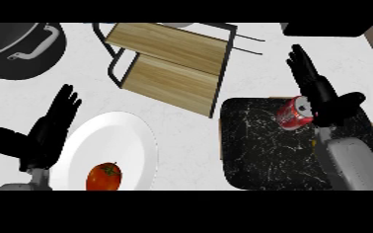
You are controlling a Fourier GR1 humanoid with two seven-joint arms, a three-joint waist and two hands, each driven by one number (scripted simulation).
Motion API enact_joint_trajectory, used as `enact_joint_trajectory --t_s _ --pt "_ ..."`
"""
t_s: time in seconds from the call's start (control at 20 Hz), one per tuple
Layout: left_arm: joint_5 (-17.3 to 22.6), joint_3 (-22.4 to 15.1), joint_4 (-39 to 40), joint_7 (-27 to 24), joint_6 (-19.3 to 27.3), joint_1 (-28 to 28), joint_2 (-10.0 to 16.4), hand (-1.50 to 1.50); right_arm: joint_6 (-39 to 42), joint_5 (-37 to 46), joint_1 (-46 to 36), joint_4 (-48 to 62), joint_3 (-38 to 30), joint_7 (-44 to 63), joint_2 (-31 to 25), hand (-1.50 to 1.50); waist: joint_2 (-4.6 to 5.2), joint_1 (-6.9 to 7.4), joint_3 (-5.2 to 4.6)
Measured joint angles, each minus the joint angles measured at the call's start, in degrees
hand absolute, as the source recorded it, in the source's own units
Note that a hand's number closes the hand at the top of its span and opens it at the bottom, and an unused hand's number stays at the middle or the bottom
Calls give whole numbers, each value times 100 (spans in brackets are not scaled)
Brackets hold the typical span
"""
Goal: Pick the lemon from the tray and place it in the tiered shelf
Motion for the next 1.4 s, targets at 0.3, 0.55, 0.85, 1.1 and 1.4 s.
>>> enact_joint_trajectory --t_s 0.3,0.55,0.85,1.1,1.4 --pt "-348 109 -174 -86 353 -234 107 0 2153 -1077 -150 -487 423 -222 -181 150 -98 -51 -26" --pt "-580 46 -435 96 684 -404 56 0 3828 -2453 -10 2 -12 -189 -739 -150 -73 -110 -37" --pt "-785 -110 -645 310 926 -486 -59 0 6075 -3911 -234 655 -492 -130 -1757 -150 -64 -90 -44" --pt "-902 -200 -761 354 1022 -387 -115 0 6725 -3826 -454 409 -878 193 -2755 -150 -84 -119 -43" --pt "-938 -193 -828 411 1096 -318 -146 0 6906 -2966 -688 -657 -1498 292 -3362 -150 -120 -196 -34"
